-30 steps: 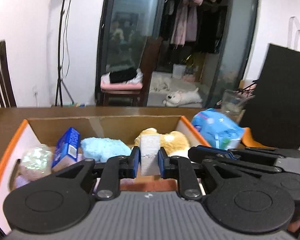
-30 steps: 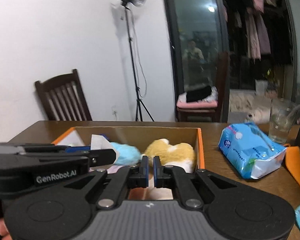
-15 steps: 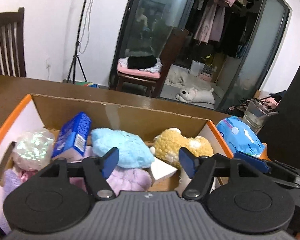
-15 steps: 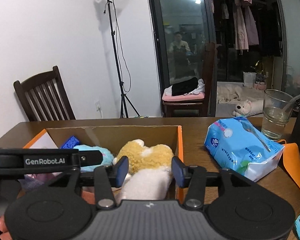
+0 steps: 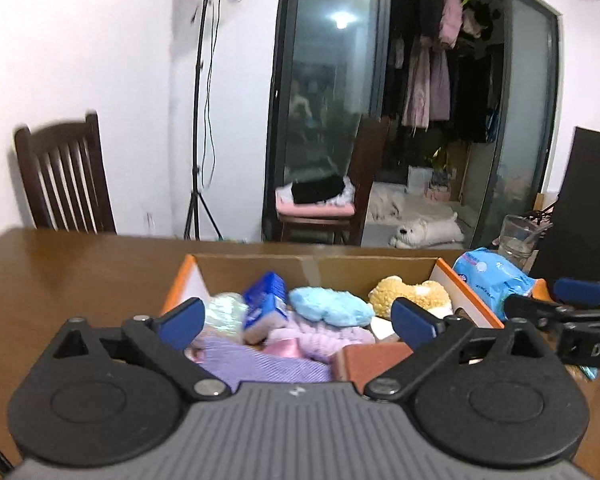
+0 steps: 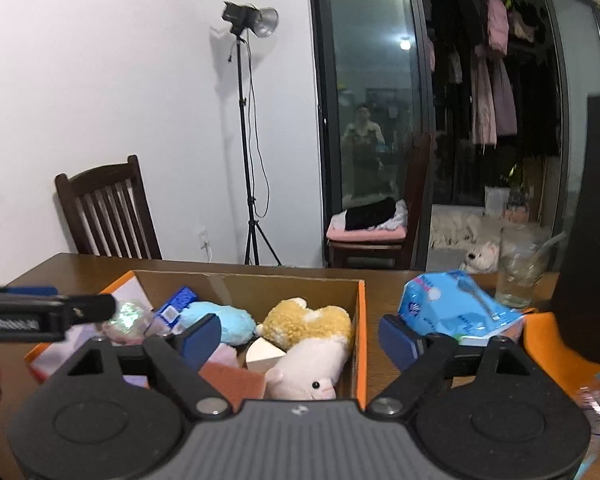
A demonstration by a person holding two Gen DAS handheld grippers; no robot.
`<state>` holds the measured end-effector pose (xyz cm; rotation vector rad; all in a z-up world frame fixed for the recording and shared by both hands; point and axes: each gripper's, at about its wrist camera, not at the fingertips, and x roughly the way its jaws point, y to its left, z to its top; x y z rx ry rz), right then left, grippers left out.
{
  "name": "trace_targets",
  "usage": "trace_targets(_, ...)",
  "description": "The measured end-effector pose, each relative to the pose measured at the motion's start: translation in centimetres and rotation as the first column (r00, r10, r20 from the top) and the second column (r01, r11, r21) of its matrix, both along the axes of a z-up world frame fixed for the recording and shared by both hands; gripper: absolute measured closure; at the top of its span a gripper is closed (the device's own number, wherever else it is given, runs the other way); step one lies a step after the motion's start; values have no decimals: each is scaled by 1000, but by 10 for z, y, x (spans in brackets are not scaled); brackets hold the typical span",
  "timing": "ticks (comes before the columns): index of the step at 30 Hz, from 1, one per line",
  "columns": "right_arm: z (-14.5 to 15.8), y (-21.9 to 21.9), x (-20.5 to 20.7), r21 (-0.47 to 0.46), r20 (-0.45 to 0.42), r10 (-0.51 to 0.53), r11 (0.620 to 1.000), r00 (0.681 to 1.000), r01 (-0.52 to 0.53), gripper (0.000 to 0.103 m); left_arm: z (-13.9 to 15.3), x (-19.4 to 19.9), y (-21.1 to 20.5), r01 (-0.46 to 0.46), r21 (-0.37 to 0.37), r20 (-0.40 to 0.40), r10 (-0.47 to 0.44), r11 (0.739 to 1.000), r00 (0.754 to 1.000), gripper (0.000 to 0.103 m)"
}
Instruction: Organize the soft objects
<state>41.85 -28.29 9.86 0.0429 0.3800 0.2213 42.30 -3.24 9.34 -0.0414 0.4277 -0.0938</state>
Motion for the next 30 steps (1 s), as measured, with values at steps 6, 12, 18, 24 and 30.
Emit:
trace_targets(6,21,-1,-62,-27,68,-21,999,997,23,7,18,-61,18,2,4,68,-2,1000,998,0)
trace_targets(12,29,5,-121,-42,108,-30,999,994,35,7,22,-121,28,2,6,112,-2,1000,994,0)
trace_targets(18,13,13,-192,-20,132,-36,999,991,39,7,3,-202,30,-14,24,153,10,1000,988,0)
trace_targets(24,-12,20,-267,-2,129,-30,1000,991,31,7,-20,-287,34,-8,53,204,-3,999,979,0)
trace_targets(30,-37,30,-345,-24,95,-4,1000,995,6,6,-37,-376,50,38,-17,188,-35,999,981,0)
